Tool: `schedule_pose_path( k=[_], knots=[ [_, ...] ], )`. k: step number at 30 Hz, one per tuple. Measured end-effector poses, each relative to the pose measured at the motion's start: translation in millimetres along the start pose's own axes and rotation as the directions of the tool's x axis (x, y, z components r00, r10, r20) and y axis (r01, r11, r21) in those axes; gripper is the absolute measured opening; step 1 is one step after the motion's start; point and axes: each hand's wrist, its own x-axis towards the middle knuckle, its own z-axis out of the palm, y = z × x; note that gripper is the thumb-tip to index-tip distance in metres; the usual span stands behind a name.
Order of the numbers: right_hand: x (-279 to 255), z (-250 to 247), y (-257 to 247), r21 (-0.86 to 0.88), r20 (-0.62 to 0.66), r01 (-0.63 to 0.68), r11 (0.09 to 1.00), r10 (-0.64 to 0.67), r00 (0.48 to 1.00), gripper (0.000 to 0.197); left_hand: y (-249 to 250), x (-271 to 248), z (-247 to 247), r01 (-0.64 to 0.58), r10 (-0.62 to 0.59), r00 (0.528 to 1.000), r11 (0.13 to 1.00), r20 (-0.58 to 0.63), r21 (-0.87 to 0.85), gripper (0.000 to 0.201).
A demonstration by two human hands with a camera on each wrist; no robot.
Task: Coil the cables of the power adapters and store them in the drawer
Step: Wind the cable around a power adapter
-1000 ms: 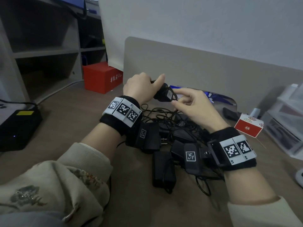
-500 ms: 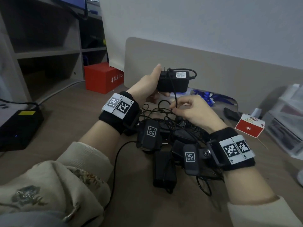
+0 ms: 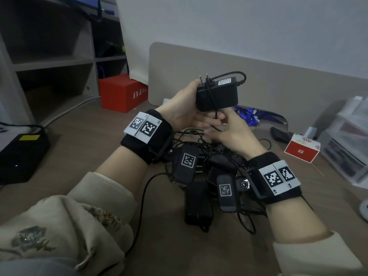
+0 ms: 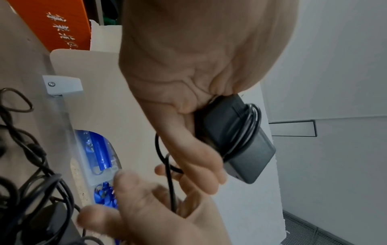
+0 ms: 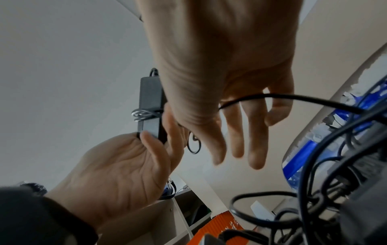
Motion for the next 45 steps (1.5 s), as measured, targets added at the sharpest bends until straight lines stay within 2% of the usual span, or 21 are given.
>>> schedule_pose_path(
  k=[2,4,6,10,12,15,17,20,23,27,30,31,33,35,37,40,43,45],
  knots=[
    [2.5,1.4,4.6,0.077,0.016,-0.054,0.996,0.053,0.998,0.023,0.9,-0.2,0.1,-0.004,0.003,1.0,1.0,-0.012,-0.026,0.068],
    [2.7,-1.4,6.5,0.005,0.065,-0.056,0.998,0.056,0.996,0.01,0.4,1.1,-0.3,-0.023,0.021,0.998,0.999,-0.051,-0.03,0.066],
    [1.9,-4.5,5.9,-0.044,0.076,-0.005,0.999,0.008,0.997,0.012,-2.2,4.6,-1.9,-0.049,0.049,0.991,0.999,-0.123,0.007,0.067],
    [2.9,-8.4,6.4,-0.002,0.114,0.024,1.0,-0.024,0.993,0.02,-7.3,9.9,-6.5,-0.072,0.097,0.958,0.992,-0.269,0.101,0.064],
    [4.0,-11.1,9.0,0.002,0.058,-0.002,1.0,0.002,0.998,0.019,-6.4,8.4,-8.6,-0.072,0.102,0.945,0.992,-0.31,0.105,0.059],
    [5.9,-21.5,17.3,-0.053,-0.102,-0.083,0.995,0.077,0.992,0.02,-4.5,7.2,-14.3,-0.084,0.126,0.93,0.987,-0.344,0.135,0.055],
    [9.1,-29.8,26.6,-0.107,-0.195,-0.166,0.98,0.143,0.97,0.022,-4.3,8.3,-20.8,-0.095,0.155,0.916,0.98,-0.37,0.175,0.056],
    [14.8,-40.2,37.7,-0.088,-0.321,-0.272,0.958,0.232,0.918,0.025,-4.2,9.7,-33.1,-0.087,0.166,0.896,0.975,-0.413,0.204,0.062],
    [16.5,-42.4,43.1,-0.064,-0.367,-0.345,0.936,0.3,0.88,0.027,-4.2,10.1,-39.1,-0.056,0.137,0.886,0.98,-0.443,0.19,0.064],
    [15.8,-40.0,44.1,-0.084,-0.317,-0.374,0.924,0.331,0.889,0.022,-6.0,9.6,-31.4,-0.048,0.133,0.902,0.976,-0.41,0.211,0.059],
    [16.6,-39.4,44.0,-0.07,-0.312,-0.374,0.925,0.336,0.889,0.004,-5.9,7.9,-25.2,-0.045,0.118,0.918,0.979,-0.378,0.198,0.056],
    [15.6,-38.6,41.9,-0.068,-0.305,-0.355,0.932,0.32,0.897,0.009,-5.9,7.9,-23.5,-0.048,0.12,0.922,0.979,-0.367,0.198,0.057],
    [14.4,-35.6,35.6,-0.071,-0.293,-0.248,0.966,0.217,0.931,0.023,-6.1,7.4,-18.2,-0.058,0.126,0.931,0.978,-0.343,0.202,0.058],
    [10.7,-30.4,21.8,-0.173,-0.274,-0.085,0.981,0.035,0.961,0.023,-7.2,7.4,-11.2,-0.057,0.125,0.938,0.976,-0.323,0.211,0.059],
    [8.4,-24.7,9.2,-0.226,-0.199,0.052,0.973,-0.098,0.975,0.02,-8.1,7.2,-4.4,-0.057,0.125,0.943,0.974,-0.309,0.219,0.059],
    [3.8,-17.0,-3.1,-0.217,-0.052,0.054,0.975,-0.067,0.996,0.026,-7.6,6.7,1.1,-0.079,0.137,0.948,0.976,-0.287,0.203,0.057],
    [1.4,-10.2,-2.6,-0.051,0.14,0.014,0.999,-0.006,0.99,0.037,-6.7,4.5,1.7,-0.089,0.124,0.96,0.986,-0.252,0.144,0.056],
    [1.7,-6.2,-0.3,0.002,0.184,0.041,0.999,-0.041,0.982,0.026,-7.8,4.6,2.2,-0.074,0.1,0.972,0.989,-0.213,0.128,0.058]
  ],
)
